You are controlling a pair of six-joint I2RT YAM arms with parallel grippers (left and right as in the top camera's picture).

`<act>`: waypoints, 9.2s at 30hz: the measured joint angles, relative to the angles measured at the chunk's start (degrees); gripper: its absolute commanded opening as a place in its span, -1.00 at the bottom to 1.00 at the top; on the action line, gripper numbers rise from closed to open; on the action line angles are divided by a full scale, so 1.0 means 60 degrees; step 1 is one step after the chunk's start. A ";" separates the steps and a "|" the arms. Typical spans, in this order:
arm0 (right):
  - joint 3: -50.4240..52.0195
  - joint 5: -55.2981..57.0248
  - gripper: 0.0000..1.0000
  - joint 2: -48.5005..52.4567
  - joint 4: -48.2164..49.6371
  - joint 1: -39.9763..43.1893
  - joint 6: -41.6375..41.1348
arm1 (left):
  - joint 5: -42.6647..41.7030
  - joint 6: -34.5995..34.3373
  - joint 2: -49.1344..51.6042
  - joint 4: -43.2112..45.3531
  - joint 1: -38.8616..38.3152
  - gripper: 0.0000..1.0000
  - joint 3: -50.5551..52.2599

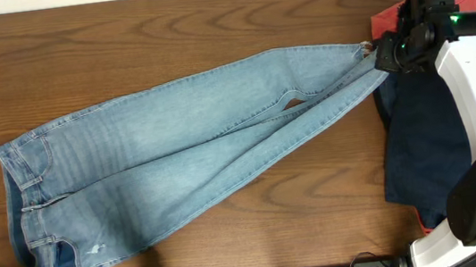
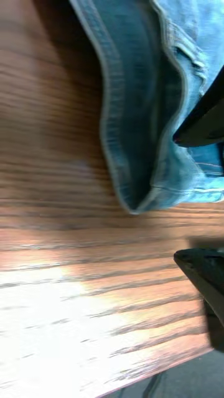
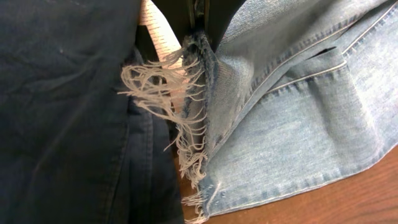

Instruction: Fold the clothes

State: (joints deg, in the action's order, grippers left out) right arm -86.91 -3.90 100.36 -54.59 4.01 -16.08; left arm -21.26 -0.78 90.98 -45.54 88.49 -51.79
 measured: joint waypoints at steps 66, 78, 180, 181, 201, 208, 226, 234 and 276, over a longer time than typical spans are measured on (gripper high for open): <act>0.0000 0.0047 -0.97 0.0000 0.0073 0.0015 0.0000 | -0.0204 -0.0630 0.0747 0.0772 -0.0426 0.12 0.0619; 0.0000 0.0051 -0.97 0.0000 0.0259 0.0015 0.0000 | -0.0437 -0.0583 0.0528 -0.0138 -0.0226 0.10 0.0506; 0.0000 -0.2499 -0.97 0.0000 0.1319 -0.0922 -0.0503 | 0.0517 -0.0783 0.5107 0.8171 -0.9876 -0.88 -0.3282; 0.0000 -0.2492 -0.97 0.0000 0.1381 -0.0980 -0.0525 | 0.0550 -0.0882 0.5238 0.8116 -0.9996 -0.88 -0.3512; 0.0000 -0.1810 -0.98 0.0000 0.1523 -0.1246 -0.0750 | 0.0521 -0.1840 0.3340 -0.1687 -0.8032 -0.08 -0.6430; 0.0000 -0.1668 -0.97 0.0000 0.1461 -0.1246 -0.0750 | -0.0463 -0.2091 0.3260 -0.2051 -0.5756 -0.38 -0.5166; 0.0000 -0.1224 -0.97 0.0000 0.1443 -0.1246 -0.0750 | -0.1446 -0.0033 0.3322 -0.0554 -0.3479 0.04 -0.2772; 0.0000 -0.1162 -0.97 0.0000 0.1428 -0.1246 -0.0750 | -0.1774 0.0350 0.3206 0.0404 -0.3537 0.04 -0.2218; 0.0004 0.0659 -0.98 -0.1158 -0.0189 -0.1246 -0.0827 | -0.0324 -0.1304 -0.1475 -0.1625 -0.2721 -0.88 -0.1989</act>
State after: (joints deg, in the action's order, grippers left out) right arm -86.89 0.05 93.41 -55.72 -3.46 -21.04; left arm -23.20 -8.60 82.13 -55.29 72.16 -63.72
